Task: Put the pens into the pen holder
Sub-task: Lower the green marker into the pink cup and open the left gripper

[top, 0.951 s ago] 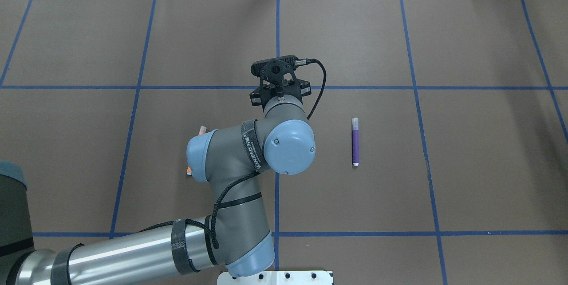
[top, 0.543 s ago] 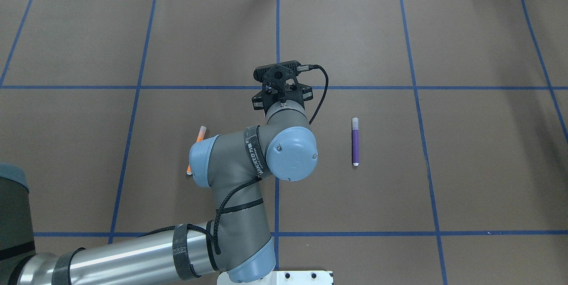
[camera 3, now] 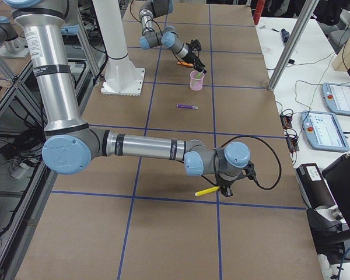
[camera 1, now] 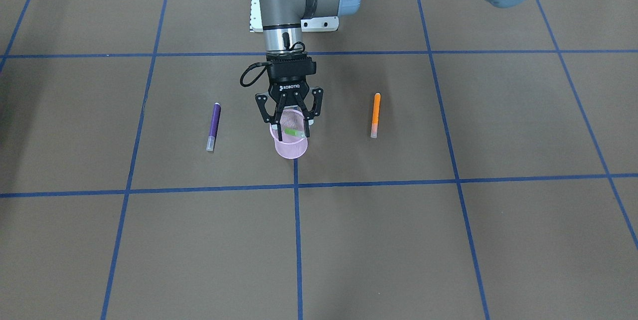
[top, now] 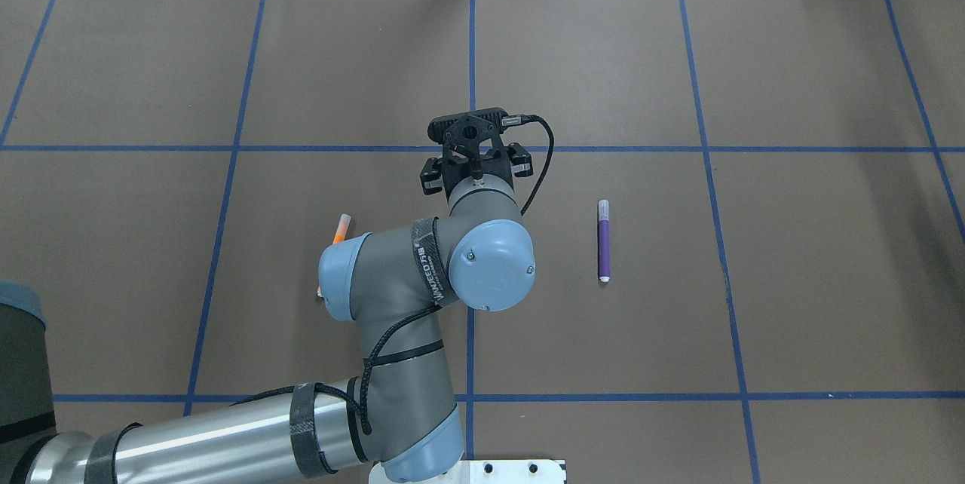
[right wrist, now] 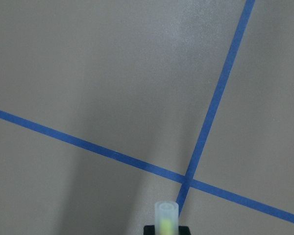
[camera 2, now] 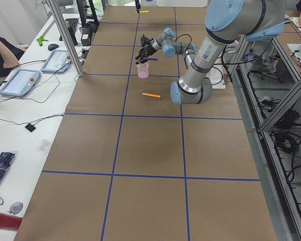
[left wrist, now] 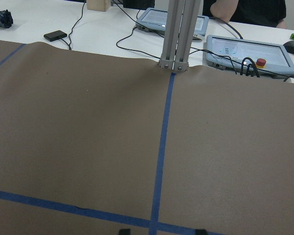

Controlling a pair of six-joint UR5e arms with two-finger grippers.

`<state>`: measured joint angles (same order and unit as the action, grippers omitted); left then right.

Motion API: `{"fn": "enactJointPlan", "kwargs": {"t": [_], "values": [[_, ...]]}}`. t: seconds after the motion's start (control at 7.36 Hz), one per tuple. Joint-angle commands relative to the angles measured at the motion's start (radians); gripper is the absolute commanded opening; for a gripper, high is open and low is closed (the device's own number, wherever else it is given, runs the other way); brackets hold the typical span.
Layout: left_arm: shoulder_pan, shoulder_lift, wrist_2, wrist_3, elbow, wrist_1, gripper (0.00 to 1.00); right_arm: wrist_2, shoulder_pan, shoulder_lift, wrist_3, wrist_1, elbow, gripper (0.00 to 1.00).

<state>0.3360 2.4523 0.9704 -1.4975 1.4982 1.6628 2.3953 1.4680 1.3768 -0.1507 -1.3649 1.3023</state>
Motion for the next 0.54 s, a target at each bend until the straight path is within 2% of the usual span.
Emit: {"fn": "enactJointPlan", "kwargs": {"t": [0.0,0.14,0.27,0.41], "values": [[0.003,-0.001,0.01,0.022,0.043,-0.002,0.99,0.007,0.0,-0.03,0.029,0.0,0.0,0.0],[0.009,-0.004,0.016,0.127,0.113,-0.008,0.99,0.008,0.0,-0.03,0.083,0.006,0.017,0.0],[0.038,-0.006,0.063,0.158,0.15,-0.014,0.99,0.01,0.0,-0.028,0.139,0.006,0.049,0.0],[0.085,-0.006,0.18,0.19,0.154,-0.024,0.99,0.027,0.0,-0.028,0.198,0.004,0.06,0.0]]}}
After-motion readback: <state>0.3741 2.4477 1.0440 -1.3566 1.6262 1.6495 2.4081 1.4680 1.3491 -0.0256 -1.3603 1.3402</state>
